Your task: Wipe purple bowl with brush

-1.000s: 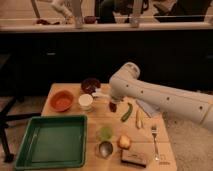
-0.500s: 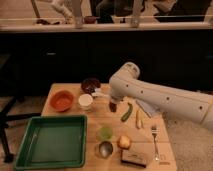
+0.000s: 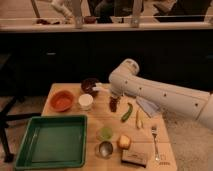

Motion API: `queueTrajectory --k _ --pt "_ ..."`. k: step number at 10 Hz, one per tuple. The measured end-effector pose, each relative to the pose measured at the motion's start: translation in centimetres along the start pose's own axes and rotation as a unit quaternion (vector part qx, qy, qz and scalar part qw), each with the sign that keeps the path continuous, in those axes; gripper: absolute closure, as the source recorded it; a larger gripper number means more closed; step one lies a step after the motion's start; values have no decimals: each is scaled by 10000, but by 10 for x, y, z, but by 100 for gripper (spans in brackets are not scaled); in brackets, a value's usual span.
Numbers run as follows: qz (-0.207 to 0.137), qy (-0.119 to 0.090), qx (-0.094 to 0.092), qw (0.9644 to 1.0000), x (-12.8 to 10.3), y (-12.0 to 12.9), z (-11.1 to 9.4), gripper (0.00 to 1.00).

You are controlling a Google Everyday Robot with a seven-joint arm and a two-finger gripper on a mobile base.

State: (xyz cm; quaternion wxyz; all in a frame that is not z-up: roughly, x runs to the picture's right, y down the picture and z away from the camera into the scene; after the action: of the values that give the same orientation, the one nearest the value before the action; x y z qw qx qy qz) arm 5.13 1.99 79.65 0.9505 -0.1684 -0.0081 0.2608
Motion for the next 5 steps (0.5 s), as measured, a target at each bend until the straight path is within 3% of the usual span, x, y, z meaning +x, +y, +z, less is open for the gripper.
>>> queueTrajectory --k 2,5 --pt "-75 17 42 10000 -13 -10 5 100" --pt "-225 101 -74 9997 -30 -9 19 100"
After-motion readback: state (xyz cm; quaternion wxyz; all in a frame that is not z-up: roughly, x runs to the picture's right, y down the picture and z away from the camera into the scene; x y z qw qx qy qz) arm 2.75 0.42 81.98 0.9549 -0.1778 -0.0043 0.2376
